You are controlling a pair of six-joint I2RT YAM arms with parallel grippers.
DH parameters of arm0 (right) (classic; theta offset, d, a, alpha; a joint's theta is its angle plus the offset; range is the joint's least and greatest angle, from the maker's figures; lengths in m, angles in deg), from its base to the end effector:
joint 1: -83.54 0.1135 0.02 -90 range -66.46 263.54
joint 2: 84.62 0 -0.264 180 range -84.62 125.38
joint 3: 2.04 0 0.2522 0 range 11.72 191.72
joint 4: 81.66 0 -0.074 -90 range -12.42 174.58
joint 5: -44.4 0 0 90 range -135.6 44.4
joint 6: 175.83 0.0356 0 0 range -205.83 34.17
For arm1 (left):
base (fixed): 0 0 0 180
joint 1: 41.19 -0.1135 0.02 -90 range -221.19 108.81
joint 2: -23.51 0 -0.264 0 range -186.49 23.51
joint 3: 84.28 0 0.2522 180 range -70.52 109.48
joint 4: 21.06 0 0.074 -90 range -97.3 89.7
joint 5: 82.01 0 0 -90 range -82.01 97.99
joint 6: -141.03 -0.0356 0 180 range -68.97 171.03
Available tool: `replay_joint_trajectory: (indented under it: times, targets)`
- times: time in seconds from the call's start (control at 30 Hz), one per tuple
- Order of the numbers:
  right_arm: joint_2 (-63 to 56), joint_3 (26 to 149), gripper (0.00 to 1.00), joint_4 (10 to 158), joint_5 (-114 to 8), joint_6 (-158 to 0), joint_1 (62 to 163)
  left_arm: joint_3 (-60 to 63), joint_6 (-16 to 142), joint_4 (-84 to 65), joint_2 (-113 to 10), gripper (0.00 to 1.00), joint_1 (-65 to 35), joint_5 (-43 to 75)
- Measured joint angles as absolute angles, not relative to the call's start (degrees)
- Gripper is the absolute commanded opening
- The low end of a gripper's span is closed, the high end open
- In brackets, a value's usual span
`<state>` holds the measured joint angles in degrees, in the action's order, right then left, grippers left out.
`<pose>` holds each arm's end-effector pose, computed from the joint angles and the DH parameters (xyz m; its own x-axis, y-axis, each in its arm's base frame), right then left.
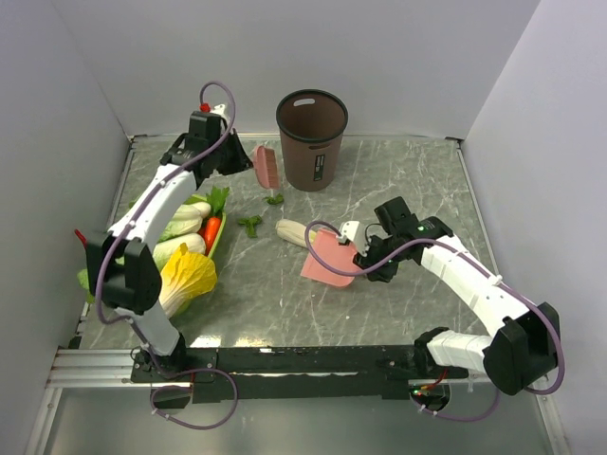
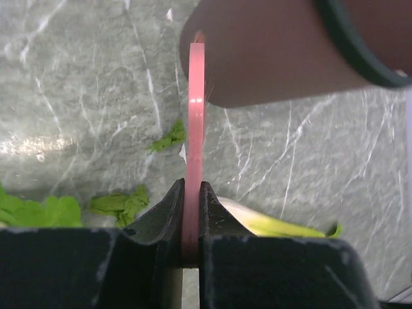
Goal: Sweep away the paper scraps from the table
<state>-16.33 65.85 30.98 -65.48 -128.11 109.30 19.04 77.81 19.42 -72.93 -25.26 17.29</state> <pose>0.1886 0.1044 0.2575 -0.2638 -0.8298 -0.4918 -0.9490 0.3146 -0.0218 0.3743 -0.1128 0.3457 -0.6554 -0.2753 -0.7033 0.1176 0.8826 -0.4551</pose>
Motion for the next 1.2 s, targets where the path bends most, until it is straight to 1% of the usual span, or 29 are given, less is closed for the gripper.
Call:
replay_joint_trajectory:
  times: [0.27, 0.47, 0.63, 0.8, 0.93, 1.03, 1.1, 1.2]
  targets:
    - [-16.03, 66.20, 0.00, 30.54, -65.08, -128.75, 110.02, 20.35, 84.39, 18.59, -80.25, 0.01, -26.38, 17.73]
    - [-16.03, 66.13, 0.00, 30.49, -65.11, -128.73, 110.04, 17.95, 84.61, 19.27, -79.62, 0.01, -28.70, 17.60]
    - [-16.03, 66.03, 0.00, 30.56, -65.19, -128.73, 110.04, 12.18, 81.86, 23.69, -74.13, 0.01, -31.58, 16.99]
    - [-16.03, 65.68, 0.00, 30.58, -65.35, -128.75, 110.04, 4.02, 78.01, 26.16, -63.51, 0.01, -31.54, 18.03]
    - [-16.03, 65.63, 0.00, 30.63, -65.35, -128.77, 110.04, 1.97, 73.73, 27.80, -55.99, 0.01, -31.23, 20.44]
    - [-16.03, 65.63, 0.00, 30.67, -65.39, -128.77, 110.04, 4.88, 67.63, 28.15, -55.27, 0.01, -31.25, 23.74]
    - [-16.03, 65.61, 0.00, 30.84, -65.39, -128.77, 110.04, 12.18, 59.41, 30.83, -58.83, 0.01, -31.01, 25.97]
    - [-16.03, 65.48, 0.00, 31.06, -65.17, -128.99, 110.06, 26.91, 45.49, 35.10, -67.79, 0.01, -30.29, 27.80]
